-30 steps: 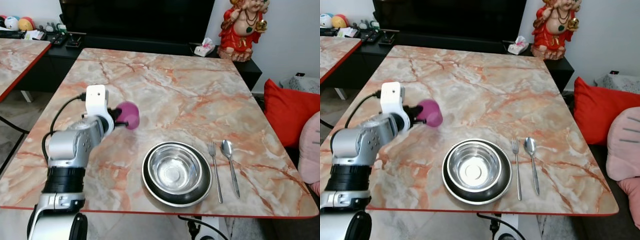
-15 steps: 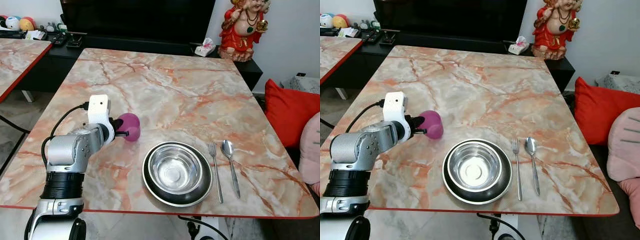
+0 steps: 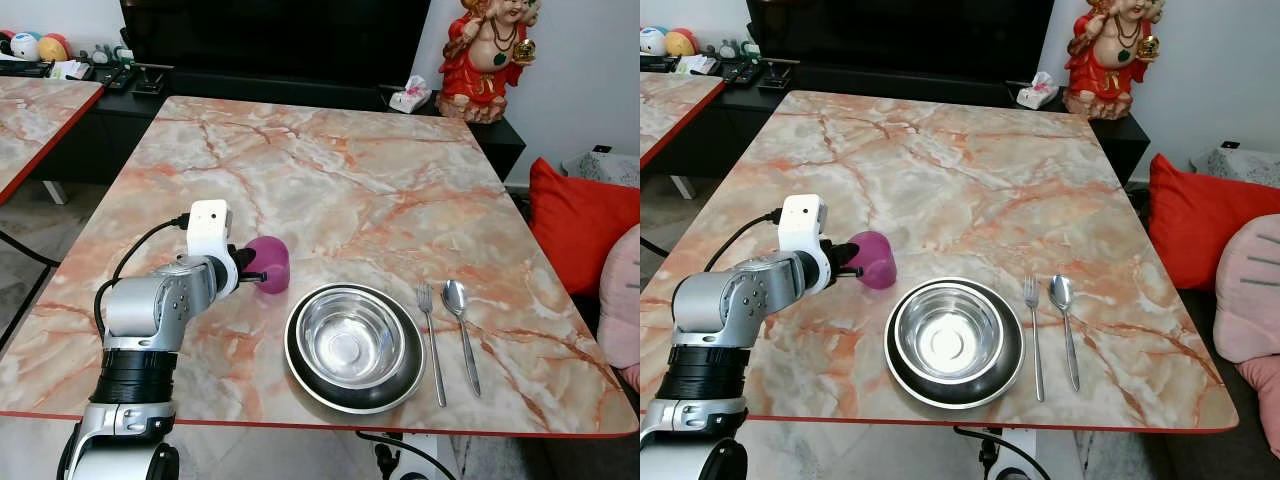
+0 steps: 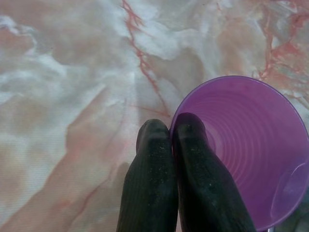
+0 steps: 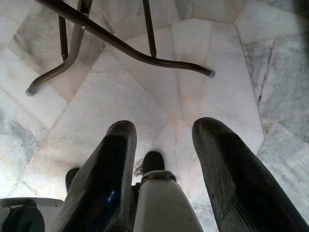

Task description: Setting the table

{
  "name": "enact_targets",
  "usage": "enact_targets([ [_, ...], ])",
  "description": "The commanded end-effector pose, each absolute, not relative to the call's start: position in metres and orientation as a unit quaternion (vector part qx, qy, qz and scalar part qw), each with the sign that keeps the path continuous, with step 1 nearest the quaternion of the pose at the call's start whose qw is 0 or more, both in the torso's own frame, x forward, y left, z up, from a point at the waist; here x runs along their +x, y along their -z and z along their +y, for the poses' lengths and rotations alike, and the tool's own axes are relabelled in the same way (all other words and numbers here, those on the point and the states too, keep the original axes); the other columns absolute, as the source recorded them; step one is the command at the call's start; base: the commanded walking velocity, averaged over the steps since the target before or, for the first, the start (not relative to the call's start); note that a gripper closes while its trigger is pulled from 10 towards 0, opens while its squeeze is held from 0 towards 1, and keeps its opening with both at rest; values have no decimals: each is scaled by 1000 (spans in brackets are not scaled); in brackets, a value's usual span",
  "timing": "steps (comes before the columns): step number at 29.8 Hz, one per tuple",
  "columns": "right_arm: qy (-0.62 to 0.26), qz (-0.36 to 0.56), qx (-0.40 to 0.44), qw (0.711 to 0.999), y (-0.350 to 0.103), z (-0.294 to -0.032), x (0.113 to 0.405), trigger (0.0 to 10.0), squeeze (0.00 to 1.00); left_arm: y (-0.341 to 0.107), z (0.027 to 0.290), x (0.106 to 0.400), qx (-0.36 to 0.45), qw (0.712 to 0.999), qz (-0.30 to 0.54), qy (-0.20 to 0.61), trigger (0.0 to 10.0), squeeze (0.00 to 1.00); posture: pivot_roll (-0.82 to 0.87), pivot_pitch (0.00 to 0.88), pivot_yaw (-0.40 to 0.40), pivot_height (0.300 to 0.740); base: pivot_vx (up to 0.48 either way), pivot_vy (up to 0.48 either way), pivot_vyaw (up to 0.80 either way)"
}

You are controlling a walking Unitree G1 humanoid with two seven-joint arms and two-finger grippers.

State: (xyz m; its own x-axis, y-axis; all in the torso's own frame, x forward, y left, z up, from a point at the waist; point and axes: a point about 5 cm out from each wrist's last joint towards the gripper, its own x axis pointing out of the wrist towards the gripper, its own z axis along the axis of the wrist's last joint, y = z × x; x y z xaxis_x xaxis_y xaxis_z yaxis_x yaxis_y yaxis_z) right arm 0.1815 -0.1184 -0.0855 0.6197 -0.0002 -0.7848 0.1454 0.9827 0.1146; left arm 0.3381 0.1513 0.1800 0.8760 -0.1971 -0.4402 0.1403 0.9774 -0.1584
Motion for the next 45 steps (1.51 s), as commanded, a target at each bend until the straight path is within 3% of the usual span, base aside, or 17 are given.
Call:
enact_targets([
  [1, 45, 436, 82, 895, 86, -121, 181, 10000, 0, -180, 152, 336, -52, 967, 236, 79, 10000, 0, 105, 50, -90, 736, 0, 0, 0],
  [26, 42, 436, 81, 895, 86, -120, 181, 10000, 0, -189, 157, 339, -27, 975, 215, 51, 10000, 0, 111, 44, -90, 736, 0, 0, 0],
  [27, 42, 436, 82, 895, 86, -119, 181, 10000, 0, -190, 157, 339, -26, 975, 215, 51, 10000, 86, 111, 45, -90, 736, 0, 0, 0],
  [28, 42, 436, 82, 895, 86, -119, 181, 10000, 0, -189, 157, 339, -26, 975, 215, 50, 10000, 369, 112, 47, -90, 736, 0, 0, 0],
  [29, 42, 436, 82, 895, 86, -119, 181, 10000, 0, -189, 157, 339, -26, 975, 215, 51, 10000, 773, 113, 47, -90, 736, 0, 0, 0],
  [45, 43, 437, 83, 895, 86, -119, 181, 10000, 0, -194, 156, 340, -35, 978, 201, 49, 10000, 753, 113, 55, -92, 736, 0, 0, 0],
])
